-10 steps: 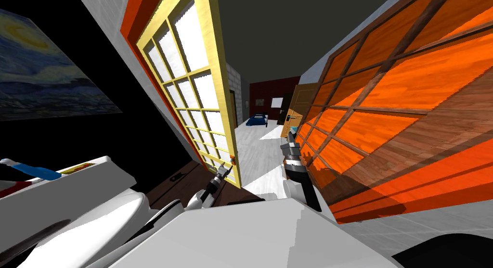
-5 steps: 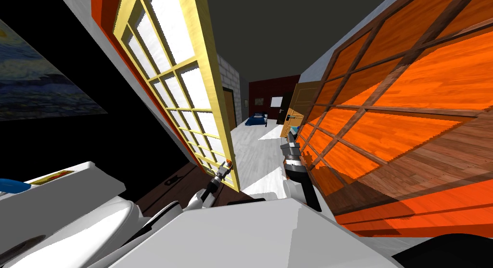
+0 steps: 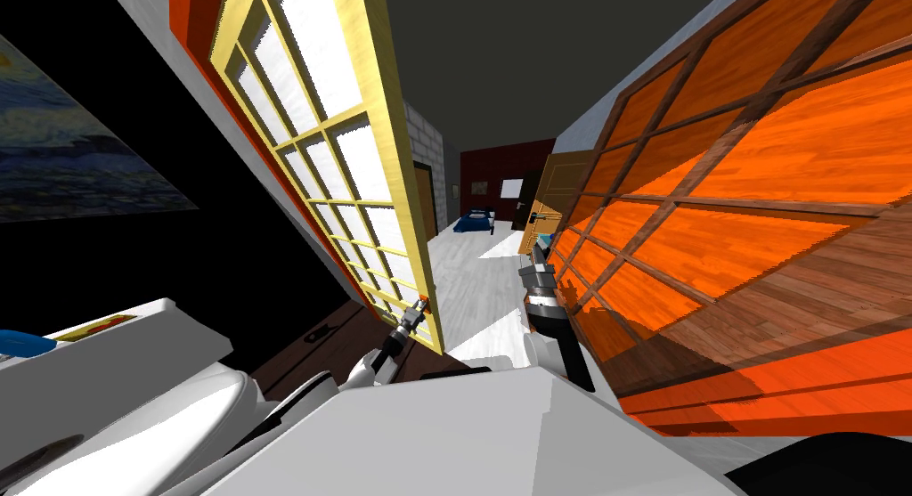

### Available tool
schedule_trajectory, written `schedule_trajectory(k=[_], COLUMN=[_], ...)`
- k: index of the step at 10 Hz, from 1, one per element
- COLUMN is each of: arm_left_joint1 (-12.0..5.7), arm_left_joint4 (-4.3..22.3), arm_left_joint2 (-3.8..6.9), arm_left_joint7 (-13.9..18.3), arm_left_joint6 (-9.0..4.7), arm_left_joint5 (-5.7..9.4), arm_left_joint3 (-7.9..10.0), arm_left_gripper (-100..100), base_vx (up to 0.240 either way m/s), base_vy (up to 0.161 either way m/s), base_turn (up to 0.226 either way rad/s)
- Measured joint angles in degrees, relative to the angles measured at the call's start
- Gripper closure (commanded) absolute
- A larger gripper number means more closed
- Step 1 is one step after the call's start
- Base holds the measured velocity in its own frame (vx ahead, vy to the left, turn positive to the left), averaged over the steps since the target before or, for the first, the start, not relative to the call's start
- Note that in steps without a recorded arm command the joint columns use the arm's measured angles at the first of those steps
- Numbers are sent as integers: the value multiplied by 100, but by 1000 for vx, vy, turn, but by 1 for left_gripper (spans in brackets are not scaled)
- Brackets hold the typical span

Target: Push the door open

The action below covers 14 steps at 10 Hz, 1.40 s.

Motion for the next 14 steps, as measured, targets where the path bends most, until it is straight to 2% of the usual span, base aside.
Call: schedule_trajectory(k=[2, 3, 4, 6, 7, 8, 10, 12, 14], arm_left_joint1=[-24, -117, 27, 35, -64, -9, -34, 18, 136], arm_left_joint4=[82, 330, 43, 35, 250, 140, 165, 38, -188], arm_left_joint2=[-26, -101, -18, -52, -130, -104, -124, -89, -65], arm_left_joint7=[77, 220, 271, 567, 733, 801, 822, 813, 1047], arm_left_joint6=[-32, -137, -23, 15, -78, -57, -72, -12, 111], arm_left_joint5=[9, 24, 30, 68, 85, 92, 97, 97, 134], arm_left_joint3=[20, 49, 62, 137, 171, 187, 196, 196, 268], arm_left_gripper=[100, 100, 100, 100, 100, 100, 100, 100, 100], base_vx=[15, 17, 27, 34, 25, 12, 0, 11, 27], base_vy=[-2, -2, -8, -2, -1, -3, 0, 0, -1], base_turn=[-32, -23, -35, -52, -26, 8, 0, -30, -37])
